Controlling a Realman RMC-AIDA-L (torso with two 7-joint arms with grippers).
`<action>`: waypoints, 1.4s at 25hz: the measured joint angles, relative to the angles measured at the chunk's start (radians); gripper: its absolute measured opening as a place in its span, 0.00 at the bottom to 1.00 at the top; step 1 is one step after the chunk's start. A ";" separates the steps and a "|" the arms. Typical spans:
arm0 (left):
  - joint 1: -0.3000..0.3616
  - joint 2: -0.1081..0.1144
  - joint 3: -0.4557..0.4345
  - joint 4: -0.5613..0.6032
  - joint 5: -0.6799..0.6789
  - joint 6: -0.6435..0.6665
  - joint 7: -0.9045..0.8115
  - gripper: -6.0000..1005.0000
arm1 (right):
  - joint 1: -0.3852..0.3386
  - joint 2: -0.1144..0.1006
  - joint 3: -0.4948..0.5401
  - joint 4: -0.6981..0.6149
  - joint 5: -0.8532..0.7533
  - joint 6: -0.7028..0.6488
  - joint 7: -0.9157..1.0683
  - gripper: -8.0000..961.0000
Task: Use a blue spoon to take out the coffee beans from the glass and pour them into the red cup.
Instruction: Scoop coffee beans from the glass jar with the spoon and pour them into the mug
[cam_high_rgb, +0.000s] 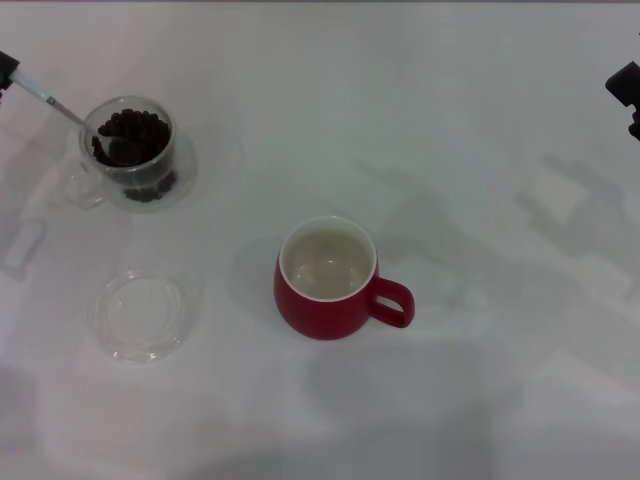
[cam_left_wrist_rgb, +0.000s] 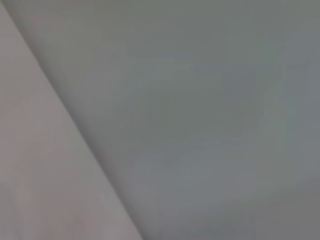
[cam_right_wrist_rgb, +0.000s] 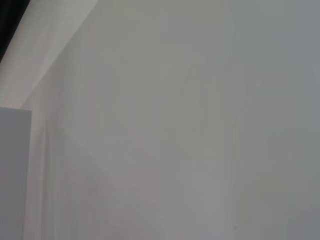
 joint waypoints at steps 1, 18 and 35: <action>0.002 0.000 -0.001 0.000 -0.003 0.009 0.000 0.13 | 0.000 -0.001 0.000 0.000 0.000 0.000 0.000 0.73; -0.038 -0.005 0.009 0.039 0.062 0.188 0.008 0.13 | 0.012 -0.006 0.007 -0.006 0.001 0.000 -0.008 0.73; -0.128 -0.038 0.008 0.193 0.298 0.188 0.138 0.13 | -0.008 -0.006 0.043 0.003 0.003 0.007 -0.010 0.73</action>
